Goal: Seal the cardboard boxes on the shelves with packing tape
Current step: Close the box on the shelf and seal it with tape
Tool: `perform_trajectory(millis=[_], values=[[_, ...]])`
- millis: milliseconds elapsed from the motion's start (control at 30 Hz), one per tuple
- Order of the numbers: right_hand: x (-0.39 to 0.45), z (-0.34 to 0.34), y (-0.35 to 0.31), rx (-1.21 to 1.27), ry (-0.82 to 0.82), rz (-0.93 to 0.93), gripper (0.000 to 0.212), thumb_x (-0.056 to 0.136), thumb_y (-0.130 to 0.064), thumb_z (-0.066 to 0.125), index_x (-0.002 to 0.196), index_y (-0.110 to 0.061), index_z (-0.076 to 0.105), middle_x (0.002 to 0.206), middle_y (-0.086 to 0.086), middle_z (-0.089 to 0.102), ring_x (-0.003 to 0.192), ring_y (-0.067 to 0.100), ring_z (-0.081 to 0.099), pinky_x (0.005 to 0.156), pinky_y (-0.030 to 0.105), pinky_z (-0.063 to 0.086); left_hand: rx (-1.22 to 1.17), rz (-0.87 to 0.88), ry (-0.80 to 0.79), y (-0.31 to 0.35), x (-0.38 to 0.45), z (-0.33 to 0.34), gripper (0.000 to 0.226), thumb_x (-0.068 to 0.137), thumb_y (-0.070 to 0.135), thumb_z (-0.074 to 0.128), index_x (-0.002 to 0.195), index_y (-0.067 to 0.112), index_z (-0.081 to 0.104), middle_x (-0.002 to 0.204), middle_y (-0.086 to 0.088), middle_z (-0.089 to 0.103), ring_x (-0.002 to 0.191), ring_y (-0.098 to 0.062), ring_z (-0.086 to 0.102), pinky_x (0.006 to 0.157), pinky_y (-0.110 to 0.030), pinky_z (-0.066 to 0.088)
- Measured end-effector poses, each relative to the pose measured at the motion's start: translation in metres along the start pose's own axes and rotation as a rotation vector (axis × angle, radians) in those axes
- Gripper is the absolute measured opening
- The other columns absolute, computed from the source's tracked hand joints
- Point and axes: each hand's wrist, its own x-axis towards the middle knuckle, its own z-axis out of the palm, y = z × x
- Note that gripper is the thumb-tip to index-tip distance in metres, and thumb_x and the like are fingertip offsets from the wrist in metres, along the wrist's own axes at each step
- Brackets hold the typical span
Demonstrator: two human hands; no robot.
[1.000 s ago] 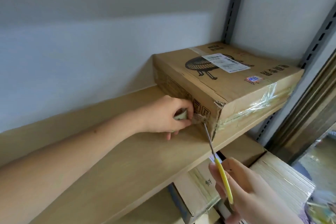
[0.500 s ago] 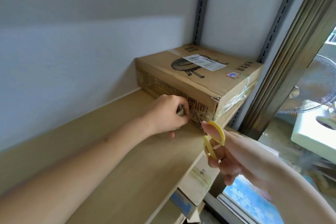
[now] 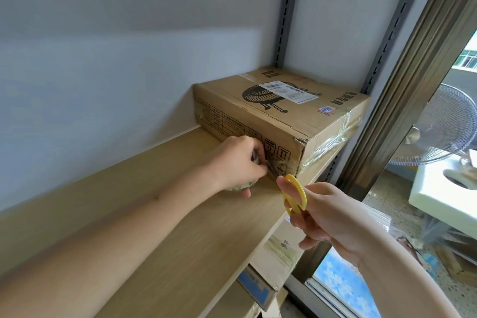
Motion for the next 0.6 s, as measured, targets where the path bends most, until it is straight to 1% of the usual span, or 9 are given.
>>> perform_trajectory(millis=[67, 133, 233, 300, 367, 400, 467, 533, 600], values=[[-0.001, 0.002, 0.001, -0.021, 0.027, -0.010, 0.052, 0.084, -0.057, 0.062, 0.074, -0.006, 0.064, 0.056, 0.008, 0.057, 0.039, 0.013, 0.038, 0.055, 0.031, 0.057, 0.009, -0.004, -0.002, 0.002, -0.001, 0.001, 0.005, 0.091, 0.021, 0.062, 0.089, 0.017, 0.062, 0.083, -0.001, 0.068, 0.046, -0.014, 0.069, 0.045, -0.029, 0.049], [-0.003, 0.006, 0.003, -0.052, 0.060, -0.028, 0.051, 0.085, -0.054, 0.063, 0.076, -0.004, 0.065, 0.054, 0.008, 0.057, 0.039, 0.013, 0.043, 0.054, 0.030, 0.058, 0.022, -0.014, 0.014, 0.004, -0.001, 0.003, 0.008, 0.092, 0.021, 0.062, 0.089, 0.013, 0.062, 0.083, -0.003, 0.069, 0.046, -0.014, 0.069, 0.046, -0.029, 0.051], [-0.005, 0.010, 0.005, -0.103, 0.119, -0.053, 0.046, 0.087, -0.049, 0.062, 0.079, -0.003, 0.066, 0.050, 0.006, 0.058, 0.039, 0.013, 0.049, 0.051, 0.030, 0.058, 0.126, -0.051, 0.073, 0.000, 0.000, -0.001, 0.012, 0.091, 0.020, 0.061, 0.087, 0.009, 0.061, 0.076, -0.008, 0.071, 0.045, -0.013, 0.068, 0.051, -0.033, 0.056], [-0.008, 0.011, 0.008, -0.153, 0.130, -0.070, 0.044, 0.087, -0.050, 0.060, 0.082, -0.007, 0.066, 0.053, 0.005, 0.064, 0.041, 0.013, 0.056, 0.054, 0.031, 0.060, 0.131, -0.094, 0.027, -0.005, 0.002, -0.015, 0.009, 0.091, 0.017, 0.060, 0.091, 0.008, 0.060, 0.073, -0.009, 0.071, 0.046, -0.014, 0.069, 0.053, -0.034, 0.057], [-0.013, 0.015, 0.010, -0.253, 0.091, -0.067, 0.040, 0.088, -0.054, 0.058, 0.087, -0.014, 0.064, 0.060, 0.002, 0.071, 0.043, 0.010, 0.059, 0.058, 0.030, 0.060, 0.115, -0.117, -0.067, -0.011, 0.003, -0.038, 0.007, 0.092, 0.016, 0.061, 0.098, 0.011, 0.060, 0.074, -0.009, 0.072, 0.051, -0.017, 0.071, 0.055, -0.032, 0.057], [-0.016, 0.019, 0.012, -0.311, 0.050, -0.060, 0.038, 0.087, -0.056, 0.058, 0.089, -0.018, 0.064, 0.063, 0.000, 0.073, 0.043, 0.008, 0.059, 0.057, 0.029, 0.058, 0.100, -0.118, -0.093, -0.015, 0.003, -0.051, 0.008, 0.093, 0.015, 0.061, 0.100, 0.010, 0.060, 0.074, -0.009, 0.073, 0.053, -0.018, 0.072, 0.054, -0.031, 0.057], [-0.023, 0.028, 0.013, -0.409, -0.004, -0.084, 0.035, 0.085, -0.056, 0.063, 0.090, -0.022, 0.064, 0.066, -0.004, 0.073, 0.046, 0.010, 0.059, 0.054, 0.028, 0.053, 0.041, -0.107, -0.075, -0.022, 0.001, -0.075, 0.009, 0.095, 0.016, 0.061, 0.100, 0.009, 0.063, 0.076, -0.010, 0.073, 0.056, -0.018, 0.071, 0.056, -0.031, 0.057], [-0.020, 0.039, 0.012, -0.598, 0.063, -0.217, 0.032, 0.087, -0.055, 0.063, 0.091, -0.023, 0.067, 0.069, -0.003, 0.071, 0.051, 0.010, 0.062, 0.051, 0.024, 0.052, -0.054, -0.110, -0.002, -0.029, -0.001, -0.093, 0.010, 0.095, 0.020, 0.063, 0.098, 0.011, 0.066, 0.080, -0.011, 0.073, 0.057, -0.018, 0.070, 0.060, -0.031, 0.059], [-0.005, 0.049, 0.001, -0.815, 0.170, -0.345, 0.026, 0.095, -0.045, 0.058, 0.095, -0.022, 0.069, 0.076, -0.006, 0.066, 0.060, 0.008, 0.060, 0.054, 0.022, 0.051, -0.154, -0.122, 0.082, -0.034, -0.001, -0.103, 0.011, 0.094, 0.026, 0.066, 0.096, 0.015, 0.068, 0.079, -0.010, 0.073, 0.058, -0.016, 0.069, 0.058, -0.029, 0.059]])
